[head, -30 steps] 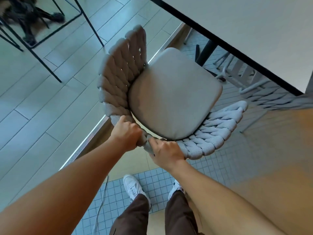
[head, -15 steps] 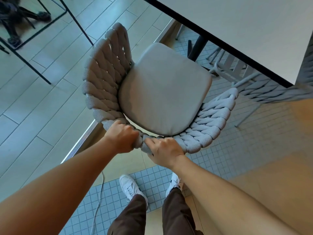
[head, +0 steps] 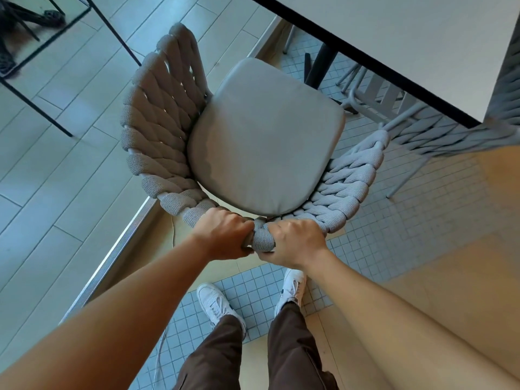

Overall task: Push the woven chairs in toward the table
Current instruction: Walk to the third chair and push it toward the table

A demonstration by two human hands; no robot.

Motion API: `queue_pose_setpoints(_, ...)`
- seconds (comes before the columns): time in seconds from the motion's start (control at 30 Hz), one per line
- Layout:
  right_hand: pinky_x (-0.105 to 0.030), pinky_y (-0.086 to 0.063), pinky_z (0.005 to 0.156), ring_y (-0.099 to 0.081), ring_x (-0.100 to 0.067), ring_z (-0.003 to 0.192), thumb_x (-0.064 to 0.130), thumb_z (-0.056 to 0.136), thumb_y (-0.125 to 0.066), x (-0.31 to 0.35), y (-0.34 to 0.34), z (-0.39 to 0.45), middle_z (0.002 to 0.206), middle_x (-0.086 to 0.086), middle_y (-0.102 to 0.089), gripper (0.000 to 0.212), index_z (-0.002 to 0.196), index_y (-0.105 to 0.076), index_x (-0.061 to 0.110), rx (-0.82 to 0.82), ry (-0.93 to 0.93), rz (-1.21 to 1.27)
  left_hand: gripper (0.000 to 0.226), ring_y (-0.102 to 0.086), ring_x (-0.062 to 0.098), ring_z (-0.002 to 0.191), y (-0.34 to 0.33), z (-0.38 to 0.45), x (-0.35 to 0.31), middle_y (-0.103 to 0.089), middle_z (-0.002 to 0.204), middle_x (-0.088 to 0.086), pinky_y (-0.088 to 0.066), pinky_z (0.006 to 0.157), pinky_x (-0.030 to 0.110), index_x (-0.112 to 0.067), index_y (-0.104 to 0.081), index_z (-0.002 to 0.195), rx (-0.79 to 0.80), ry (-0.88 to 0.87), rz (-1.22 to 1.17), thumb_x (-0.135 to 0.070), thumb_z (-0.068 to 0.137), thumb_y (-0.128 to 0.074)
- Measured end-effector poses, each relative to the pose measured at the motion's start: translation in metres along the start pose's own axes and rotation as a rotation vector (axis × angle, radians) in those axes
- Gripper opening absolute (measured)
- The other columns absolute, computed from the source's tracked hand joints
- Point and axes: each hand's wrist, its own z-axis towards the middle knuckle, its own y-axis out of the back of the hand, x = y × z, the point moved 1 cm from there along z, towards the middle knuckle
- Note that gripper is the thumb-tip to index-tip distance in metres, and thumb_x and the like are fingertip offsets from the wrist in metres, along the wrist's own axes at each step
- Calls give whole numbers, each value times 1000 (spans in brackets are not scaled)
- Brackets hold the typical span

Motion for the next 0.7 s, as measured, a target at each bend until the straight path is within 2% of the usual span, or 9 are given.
queue_pose_setpoints(0.1,-35,-49,60,-70,-30,68,70,77,-62,-1,-2,5,78,-5,-73,58,89,-70,14,16,23,-41,47,-69,28,73,0,1,6,-72,84,-3,-39,57,29,-24,-64,91,-19,-37,7,-53,82,-28)
queue_pose_setpoints(0.23,-33,-48,57,-68,-28,63,72,74,-64,-5,0,13,73,-3,-71,57,85,-70,16,7,26,-76,42,-68,30,67,5,8,13,-70,76,-2,-36,55,29,-24,-64,85,-40,-58,17,-48,81,-30)
queue_pose_setpoints(0.47,-32,-47,55,-68,-29,56,68,65,-75,-14,6,35,65,-2,-70,52,77,-71,17,2,-28,-60,35,-69,30,73,12,26,28,-72,83,-1,-51,63,30,-25,-66,95,-23,-20,57,-48,86,-42)
queue_pose_setpoints(0.7,-34,-51,55,-67,-30,54,63,62,-80,-18,9,40,61,-3,-68,49,77,-72,17,14,-43,-53,35,-69,29,78,17,32,31,-74,91,-3,-51,66,29,-23,-66,98,-14,0,80,-46,84,-43)
